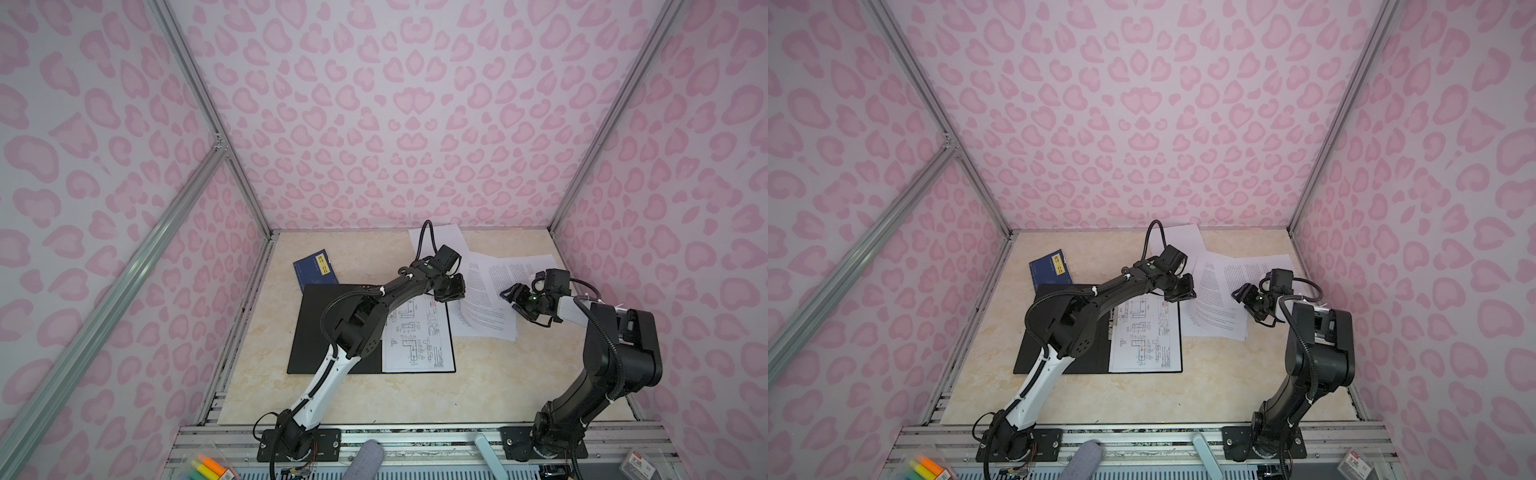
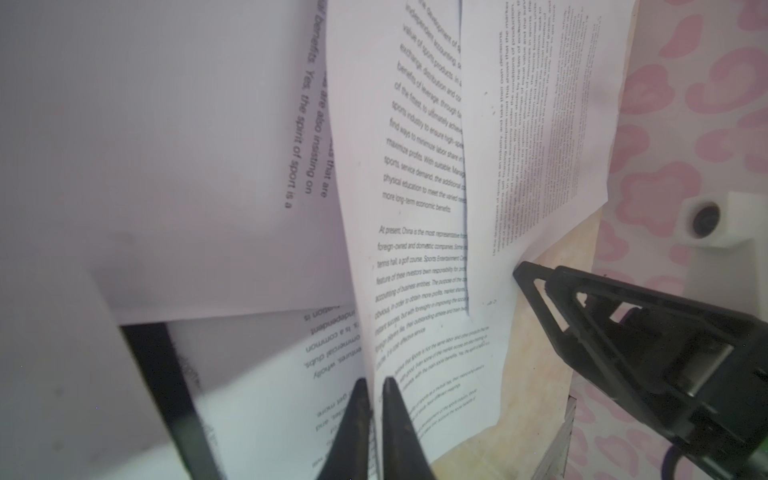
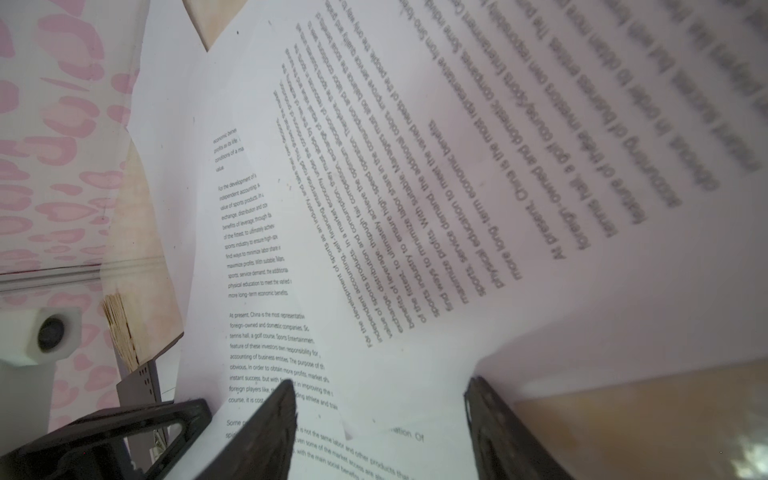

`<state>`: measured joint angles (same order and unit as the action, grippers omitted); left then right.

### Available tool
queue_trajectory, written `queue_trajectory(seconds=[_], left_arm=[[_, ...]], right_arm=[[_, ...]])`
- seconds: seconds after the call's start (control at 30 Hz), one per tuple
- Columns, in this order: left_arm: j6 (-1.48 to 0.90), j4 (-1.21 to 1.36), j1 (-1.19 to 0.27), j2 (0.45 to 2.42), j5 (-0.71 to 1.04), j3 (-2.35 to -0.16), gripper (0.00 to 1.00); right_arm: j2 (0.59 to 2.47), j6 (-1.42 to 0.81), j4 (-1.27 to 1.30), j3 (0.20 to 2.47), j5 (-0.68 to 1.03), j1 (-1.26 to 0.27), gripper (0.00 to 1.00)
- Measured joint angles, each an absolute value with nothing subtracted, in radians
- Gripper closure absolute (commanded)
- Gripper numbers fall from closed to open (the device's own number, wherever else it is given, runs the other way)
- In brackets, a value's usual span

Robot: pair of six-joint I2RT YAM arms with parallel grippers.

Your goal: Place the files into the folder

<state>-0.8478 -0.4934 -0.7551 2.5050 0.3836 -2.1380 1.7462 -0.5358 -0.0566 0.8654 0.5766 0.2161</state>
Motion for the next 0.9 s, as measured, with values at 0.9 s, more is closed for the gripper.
queue_trajectory(seconds=[0.9], left_arm=[[-0.934, -0.545, -0.646, 2.474, 0.583, -2.012, 0.96]], right_arm=[[1.408, -0.617, -0.190, 0.698, 0.665, 0.277, 0.09]])
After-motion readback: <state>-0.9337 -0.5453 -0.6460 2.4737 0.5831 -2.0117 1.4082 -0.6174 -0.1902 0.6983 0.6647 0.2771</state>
